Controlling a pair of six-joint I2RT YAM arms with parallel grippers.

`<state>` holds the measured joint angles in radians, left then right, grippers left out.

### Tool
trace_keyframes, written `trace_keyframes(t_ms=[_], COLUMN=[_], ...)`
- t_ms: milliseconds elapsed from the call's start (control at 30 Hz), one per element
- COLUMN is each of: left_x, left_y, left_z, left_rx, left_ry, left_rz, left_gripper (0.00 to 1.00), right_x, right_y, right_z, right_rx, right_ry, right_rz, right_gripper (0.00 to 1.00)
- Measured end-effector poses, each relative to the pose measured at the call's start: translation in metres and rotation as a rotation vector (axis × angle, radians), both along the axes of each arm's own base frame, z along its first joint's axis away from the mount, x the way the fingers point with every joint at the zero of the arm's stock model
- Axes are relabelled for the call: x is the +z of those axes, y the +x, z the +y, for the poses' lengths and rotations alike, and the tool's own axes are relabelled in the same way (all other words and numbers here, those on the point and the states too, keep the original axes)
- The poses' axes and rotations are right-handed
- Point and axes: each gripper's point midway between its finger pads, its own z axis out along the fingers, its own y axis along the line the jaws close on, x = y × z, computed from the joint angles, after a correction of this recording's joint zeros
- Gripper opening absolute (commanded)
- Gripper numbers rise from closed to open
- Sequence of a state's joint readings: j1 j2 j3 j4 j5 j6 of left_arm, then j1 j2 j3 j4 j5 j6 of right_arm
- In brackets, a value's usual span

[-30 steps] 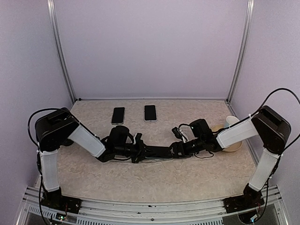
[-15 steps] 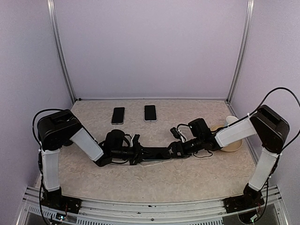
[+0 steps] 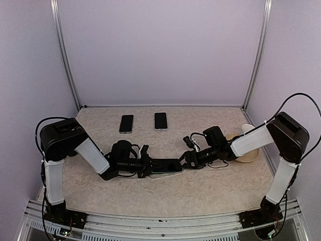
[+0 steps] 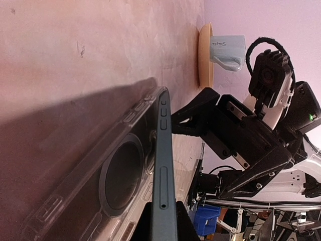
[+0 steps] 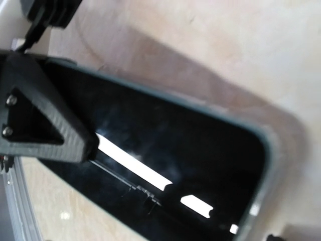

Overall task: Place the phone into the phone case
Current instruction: Install the phone on the phone case.

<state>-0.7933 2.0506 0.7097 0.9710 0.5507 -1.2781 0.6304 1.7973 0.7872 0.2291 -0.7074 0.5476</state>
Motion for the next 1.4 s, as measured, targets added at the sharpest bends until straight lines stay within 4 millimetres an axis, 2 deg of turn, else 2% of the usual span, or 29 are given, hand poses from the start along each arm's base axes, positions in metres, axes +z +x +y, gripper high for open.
trace_keyframes(t_ms=[200, 533, 867, 1000, 1233, 1400], left_x=[0.001, 0.002, 0.027, 0.030, 0.031, 0.026], left_y=[-0.003, -0.010, -0.012, -0.016, -0.026, -0.026], left_z=[0.002, 0.006, 0.000, -0.003, -0.013, -0.013], left_rx=[-0.004, -0.012, -0.027, -0.044, -0.080, -0.082], left_ry=[-0.003, -0.024, -0.121, -0.132, -0.130, -0.122], left_rz=[0.000, 0.023, -0.014, -0.025, -0.039, -0.031], left_gripper=[0.00, 0.00, 0.00, 0.00, 0.00, 0.00], right_x=[0.000, 0.001, 0.001, 0.001, 0.003, 0.009], right_y=[0.010, 0.010, 0.006, 0.003, -0.007, -0.015], right_z=[-0.008, -0.006, -0.001, 0.002, 0.010, 0.015], right_rx=[-0.039, -0.050, -0.031, -0.019, 0.022, 0.057], right_ry=[-0.001, 0.017, 0.067, 0.095, 0.169, 0.238], right_rz=[0.008, 0.041, 0.073, 0.097, 0.165, 0.196], right_gripper=[0.90, 0.90, 0.86, 0.81, 0.65, 0.57])
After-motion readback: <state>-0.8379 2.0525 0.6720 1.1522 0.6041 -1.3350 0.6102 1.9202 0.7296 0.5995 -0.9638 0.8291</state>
